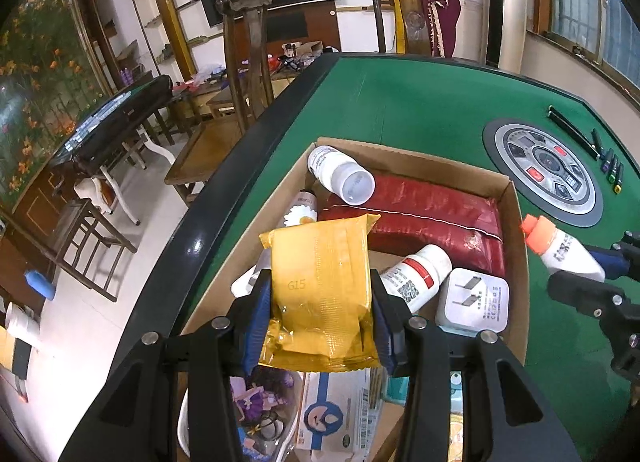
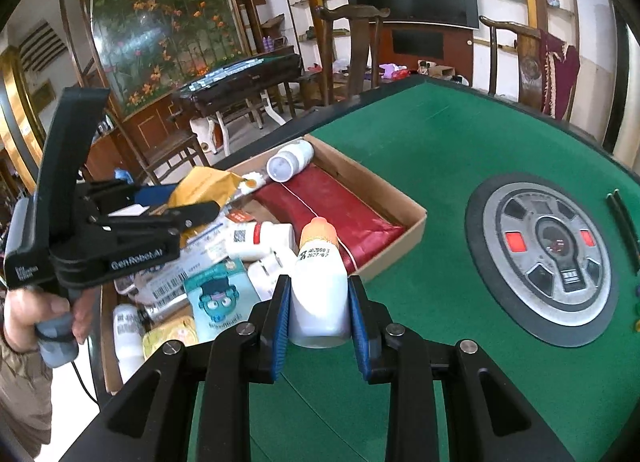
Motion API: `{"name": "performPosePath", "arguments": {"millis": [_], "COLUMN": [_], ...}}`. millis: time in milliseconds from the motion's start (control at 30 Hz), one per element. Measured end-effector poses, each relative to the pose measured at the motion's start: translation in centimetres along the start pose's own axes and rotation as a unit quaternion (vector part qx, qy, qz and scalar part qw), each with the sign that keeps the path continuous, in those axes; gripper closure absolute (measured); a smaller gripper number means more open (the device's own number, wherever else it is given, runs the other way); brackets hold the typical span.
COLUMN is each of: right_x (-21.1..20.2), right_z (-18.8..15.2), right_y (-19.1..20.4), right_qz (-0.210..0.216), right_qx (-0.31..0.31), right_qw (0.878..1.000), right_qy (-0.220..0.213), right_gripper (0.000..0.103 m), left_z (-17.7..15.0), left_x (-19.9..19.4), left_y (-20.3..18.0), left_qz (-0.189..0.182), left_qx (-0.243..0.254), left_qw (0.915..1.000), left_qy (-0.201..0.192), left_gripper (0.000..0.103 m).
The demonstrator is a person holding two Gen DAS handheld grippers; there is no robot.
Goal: Organize objects
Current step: 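Lower the foil packet into the box with the left tool while the right tool lowers the bottle inside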
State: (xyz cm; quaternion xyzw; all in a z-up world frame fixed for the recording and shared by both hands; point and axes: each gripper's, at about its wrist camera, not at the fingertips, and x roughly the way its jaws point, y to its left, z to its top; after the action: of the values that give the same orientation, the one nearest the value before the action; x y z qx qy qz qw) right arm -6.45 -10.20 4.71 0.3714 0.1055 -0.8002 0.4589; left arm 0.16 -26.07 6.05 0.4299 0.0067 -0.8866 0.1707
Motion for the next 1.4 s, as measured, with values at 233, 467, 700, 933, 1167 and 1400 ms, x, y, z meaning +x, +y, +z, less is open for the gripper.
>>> {"name": "performPosePath", "arguments": {"millis": [233,467,700,933,1167,1400], "right_x": [1.6,2.3,2.4,2.6,3.8,4.3], "right_z": [1.1,0.8,1.0,1.1,2.1,3.2], "right_y": [0.0,0.6,1.6,3.0,0.3,-1.3], "right_qz": [0.02,0.026,0.04,0.031,0.014,-0.003], "right_qx": [0.015,-0.005,-0.02,-0.048,-0.03,-0.015], "right_qw": [1.0,1.0,0.999,0.998,0.999,1.0], "right_qy": [-0.002,0.007,0.011,0.013,0.027,0.023], "right_gripper": [0.073,0.073,0.073,0.073,0.073,0.074], "left_z": [1.8,2.7,2.7,2.6,2.6,2.8], "left_x": [1.4,3.1,4.4,4.9,5.3,5.9], "left_y": [0.5,0.2,0.6,0.5,-0.1,-0.6], "left_qz": [-0.025,-0.032,-0.036,-0.033,-0.028,-0.034], "left_qx": [-0.023,-0.026,-0.038,-0.033,-0.019,-0.011], "left_qw": [0.9993,0.9985,0.9972,0.9972,0.9978,0.9976], "left_qy": [0.014,0.037,0.054,0.057,0.057,0.058], "left_gripper": [0.059,0.059,0.059,0.059,0.059,0.059]}}
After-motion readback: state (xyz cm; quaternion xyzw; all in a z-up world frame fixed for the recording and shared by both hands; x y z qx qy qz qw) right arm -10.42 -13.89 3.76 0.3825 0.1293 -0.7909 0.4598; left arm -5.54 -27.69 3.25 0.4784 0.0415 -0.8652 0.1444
